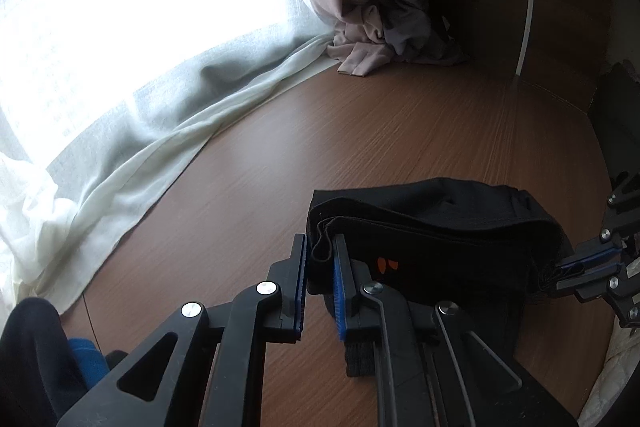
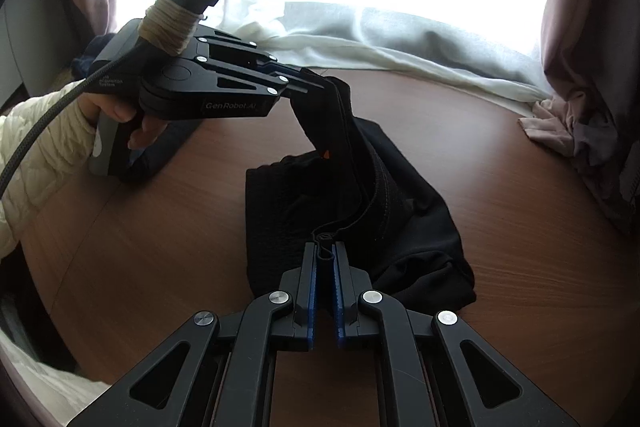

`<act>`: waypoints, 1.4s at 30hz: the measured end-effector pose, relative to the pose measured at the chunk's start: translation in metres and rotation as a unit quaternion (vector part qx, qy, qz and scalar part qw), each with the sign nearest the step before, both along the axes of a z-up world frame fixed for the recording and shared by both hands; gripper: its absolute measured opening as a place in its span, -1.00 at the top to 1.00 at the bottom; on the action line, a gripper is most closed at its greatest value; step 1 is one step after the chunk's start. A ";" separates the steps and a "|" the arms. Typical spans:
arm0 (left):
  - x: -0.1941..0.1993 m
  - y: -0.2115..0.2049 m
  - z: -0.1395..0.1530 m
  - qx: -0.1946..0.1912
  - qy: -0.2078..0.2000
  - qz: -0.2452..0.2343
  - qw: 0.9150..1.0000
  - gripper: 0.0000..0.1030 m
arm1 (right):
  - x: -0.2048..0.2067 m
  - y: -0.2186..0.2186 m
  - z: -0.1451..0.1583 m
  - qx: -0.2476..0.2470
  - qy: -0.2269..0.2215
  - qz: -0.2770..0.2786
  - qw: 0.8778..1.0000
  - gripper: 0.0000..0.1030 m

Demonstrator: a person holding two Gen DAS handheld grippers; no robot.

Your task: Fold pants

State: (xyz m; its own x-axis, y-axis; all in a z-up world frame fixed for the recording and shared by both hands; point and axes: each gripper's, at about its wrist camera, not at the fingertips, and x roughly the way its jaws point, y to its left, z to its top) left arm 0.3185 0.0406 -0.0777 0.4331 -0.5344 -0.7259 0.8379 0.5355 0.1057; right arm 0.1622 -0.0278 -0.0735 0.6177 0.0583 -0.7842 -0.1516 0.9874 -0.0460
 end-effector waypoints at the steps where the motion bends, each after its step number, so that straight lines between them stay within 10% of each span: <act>1: -0.003 0.009 -0.003 0.005 0.003 0.005 1.000 0.72 | 0.000 0.002 -0.003 -0.001 0.006 0.007 1.000 0.84; 12: -0.037 0.045 -0.017 0.046 -0.005 0.063 0.997 0.47 | -0.015 0.020 -0.013 0.004 0.086 0.095 0.992 0.82; 19: -0.045 0.051 0.004 -0.017 0.039 0.121 0.992 0.29 | -0.026 0.012 0.005 0.013 0.082 0.094 0.992 0.73; 26: -0.041 0.044 0.001 -0.028 0.062 0.196 0.978 0.29 | -0.029 -0.018 0.021 0.018 0.016 -0.005 1.000 0.47; 42: -0.009 0.031 -0.020 -0.083 0.180 0.277 0.940 0.30 | -0.005 -0.066 -0.009 0.042 0.031 -0.145 0.988 0.47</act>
State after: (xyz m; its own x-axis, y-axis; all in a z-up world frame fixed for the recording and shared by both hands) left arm 0.3090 0.0713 -0.0981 0.4206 -0.4183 -0.8050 0.3919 0.8841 -0.2546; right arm 0.1569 -0.0941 -0.0821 0.5685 -0.0485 -0.8213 0.1385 0.9896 0.0375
